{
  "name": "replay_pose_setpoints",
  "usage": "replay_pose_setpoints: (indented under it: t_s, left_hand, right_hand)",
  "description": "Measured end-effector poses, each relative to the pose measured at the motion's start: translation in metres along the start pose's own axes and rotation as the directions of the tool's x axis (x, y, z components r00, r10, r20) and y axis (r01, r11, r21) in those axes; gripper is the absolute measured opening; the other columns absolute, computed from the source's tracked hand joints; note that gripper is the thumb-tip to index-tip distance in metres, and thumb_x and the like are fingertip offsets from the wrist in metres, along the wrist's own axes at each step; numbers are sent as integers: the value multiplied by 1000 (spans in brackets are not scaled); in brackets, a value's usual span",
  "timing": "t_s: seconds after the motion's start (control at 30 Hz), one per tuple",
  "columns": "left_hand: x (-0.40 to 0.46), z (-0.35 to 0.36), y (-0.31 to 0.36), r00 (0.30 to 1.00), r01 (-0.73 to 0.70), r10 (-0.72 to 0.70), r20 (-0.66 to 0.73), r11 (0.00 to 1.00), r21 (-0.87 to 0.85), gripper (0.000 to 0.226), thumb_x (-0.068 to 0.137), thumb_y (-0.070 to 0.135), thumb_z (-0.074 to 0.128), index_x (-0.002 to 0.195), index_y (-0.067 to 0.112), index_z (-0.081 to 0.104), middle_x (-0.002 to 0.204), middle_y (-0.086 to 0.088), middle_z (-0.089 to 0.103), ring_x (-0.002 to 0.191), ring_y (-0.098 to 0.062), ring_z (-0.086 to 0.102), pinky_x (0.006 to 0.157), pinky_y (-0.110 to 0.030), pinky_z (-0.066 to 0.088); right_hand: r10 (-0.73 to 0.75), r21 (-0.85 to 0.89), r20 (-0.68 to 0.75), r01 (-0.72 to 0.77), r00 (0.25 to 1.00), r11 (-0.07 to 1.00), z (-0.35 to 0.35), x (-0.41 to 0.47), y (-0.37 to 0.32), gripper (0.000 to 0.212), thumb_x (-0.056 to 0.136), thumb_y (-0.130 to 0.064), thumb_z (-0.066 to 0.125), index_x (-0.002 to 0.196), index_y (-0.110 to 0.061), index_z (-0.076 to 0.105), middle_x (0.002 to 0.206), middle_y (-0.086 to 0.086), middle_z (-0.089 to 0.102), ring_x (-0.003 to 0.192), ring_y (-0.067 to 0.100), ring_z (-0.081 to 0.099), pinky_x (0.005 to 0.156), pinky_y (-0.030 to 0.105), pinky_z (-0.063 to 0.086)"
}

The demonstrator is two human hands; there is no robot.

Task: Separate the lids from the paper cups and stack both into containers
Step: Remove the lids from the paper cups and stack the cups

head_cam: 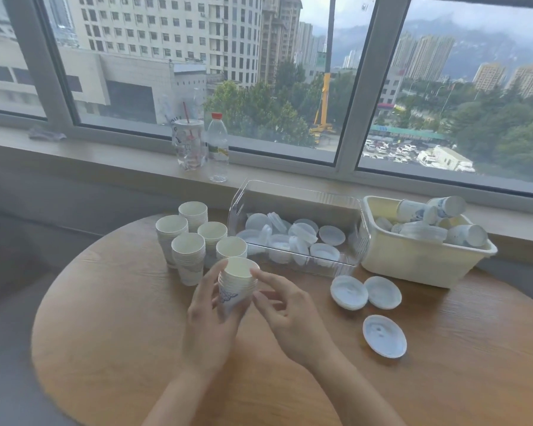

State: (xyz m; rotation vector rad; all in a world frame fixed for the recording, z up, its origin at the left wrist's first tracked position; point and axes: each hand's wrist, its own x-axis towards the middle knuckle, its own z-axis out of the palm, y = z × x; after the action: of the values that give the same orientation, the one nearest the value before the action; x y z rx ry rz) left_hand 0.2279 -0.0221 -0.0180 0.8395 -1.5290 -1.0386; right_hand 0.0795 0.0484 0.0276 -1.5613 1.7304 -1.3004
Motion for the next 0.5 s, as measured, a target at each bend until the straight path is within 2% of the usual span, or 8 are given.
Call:
replay_pose_setpoints:
  t_s: [0.1, 0.17, 0.23, 0.33, 0.5]
  left_hand:
    - [8, -12, -14, 998, -8, 17, -64, 989, 147, 74, 79, 27, 89, 138, 51, 52, 127, 10, 66, 116, -18, 66, 94, -40, 58]
    - [15, -21, -25, 995, -16, 37, -97, 979, 205, 75, 80, 25, 89, 140, 49, 51, 124, 10, 67, 115, -21, 64, 93, -44, 57]
    - [23, -31, -38, 994, -7, 32, -103, 973, 229, 75, 82, 22, 88, 141, 47, 50, 127, 9, 68, 116, -21, 65, 94, -49, 57]
    - [30, -39, -52, 994, -6, 34, -101, 963, 270, 74, 84, 20, 87, 141, 47, 49, 134, 11, 66, 121, -21, 65, 97, -50, 56]
    - [36, -41, -63, 993, -26, 60, -105, 955, 295, 79, 83, 18, 87, 143, 50, 47, 137, 16, 58, 123, -21, 65, 99, -50, 57]
  right_hand:
    - [-12, -30, -5, 11, 1000, 999, 17, 9, 7, 50, 101, -25, 67, 144, -48, 55, 137, -27, 61, 114, -4, 65, 95, 21, 53]
    - [-9, -57, -16, 8, 1000, 998, 25, 20, 15, 55, 102, -26, 65, 147, -52, 49, 142, -28, 55, 118, -4, 62, 99, 21, 51]
    - [-2, -117, -15, 0, 1000, 993, 32, 34, 23, 54, 103, -30, 63, 149, -53, 45, 151, -27, 46, 127, -1, 57, 106, 28, 49]
    - [26, -176, 11, -24, 1000, 984, 41, 56, 33, 53, 104, -33, 60, 151, -51, 43, 160, -18, 36, 140, 9, 49, 112, 41, 46]
    - [35, -200, 17, -31, 999, 979, 54, 77, 45, 53, 102, -35, 60, 152, -44, 45, 159, -13, 39, 138, 13, 51, 109, 45, 48]
